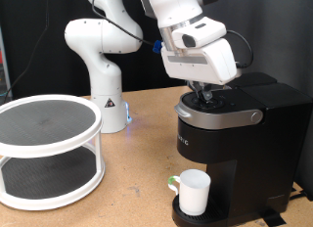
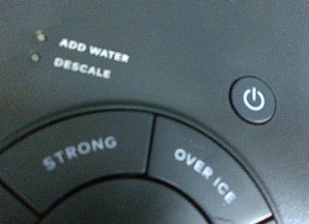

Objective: Make a cup of coffee with the keurig machine

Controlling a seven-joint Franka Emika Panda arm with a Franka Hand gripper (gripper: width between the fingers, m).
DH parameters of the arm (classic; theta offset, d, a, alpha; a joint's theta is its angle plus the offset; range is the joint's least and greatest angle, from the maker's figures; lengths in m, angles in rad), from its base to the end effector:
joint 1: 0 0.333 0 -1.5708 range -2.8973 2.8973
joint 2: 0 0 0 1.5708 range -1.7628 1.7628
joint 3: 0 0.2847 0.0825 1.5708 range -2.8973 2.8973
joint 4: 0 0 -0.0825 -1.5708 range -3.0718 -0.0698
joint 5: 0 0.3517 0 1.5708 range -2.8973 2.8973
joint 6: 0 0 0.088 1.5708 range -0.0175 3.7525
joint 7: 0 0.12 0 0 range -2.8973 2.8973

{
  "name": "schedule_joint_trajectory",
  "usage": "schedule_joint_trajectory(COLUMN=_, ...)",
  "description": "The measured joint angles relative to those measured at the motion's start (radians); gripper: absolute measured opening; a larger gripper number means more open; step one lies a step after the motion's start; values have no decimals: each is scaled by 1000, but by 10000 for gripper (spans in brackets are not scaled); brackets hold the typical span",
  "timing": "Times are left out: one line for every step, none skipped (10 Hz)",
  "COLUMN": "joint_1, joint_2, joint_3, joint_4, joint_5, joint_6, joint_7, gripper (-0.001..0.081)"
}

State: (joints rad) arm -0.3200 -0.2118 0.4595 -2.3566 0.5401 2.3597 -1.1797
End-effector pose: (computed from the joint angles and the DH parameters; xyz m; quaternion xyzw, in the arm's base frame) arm 0.4694 0.0795 0.3996 -0.8684 -0.4582 -0.1677 0.0883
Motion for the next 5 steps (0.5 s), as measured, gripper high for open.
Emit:
schedule_joint_trajectory(joint_1=0, joint_2=0, joint_3=0, joint_4=0, joint_5=0, joint_6=0, joint_7=3, gripper=2)
schedule_joint_trajectory(joint_1=-1, joint_2=0, joint_3=0, joint_4=0, joint_5=-1, joint_6=0, joint_7=8, gripper=2)
schedule_joint_trajectory(joint_1=-2, joint_2=1, joint_3=0, joint_4=1, joint_5=-5, joint_6=0, joint_7=19, gripper=2)
schedule_joint_trajectory(joint_1=-2, joint_2=4, joint_3=0, joint_4=5, joint_5=-14, joint_6=-5, joint_7=37, gripper=2)
schedule_joint_trajectory(joint_1=-3, joint_2=10, joint_3=0, joint_4=12, joint_5=-31, joint_6=-16, joint_7=60, gripper=2)
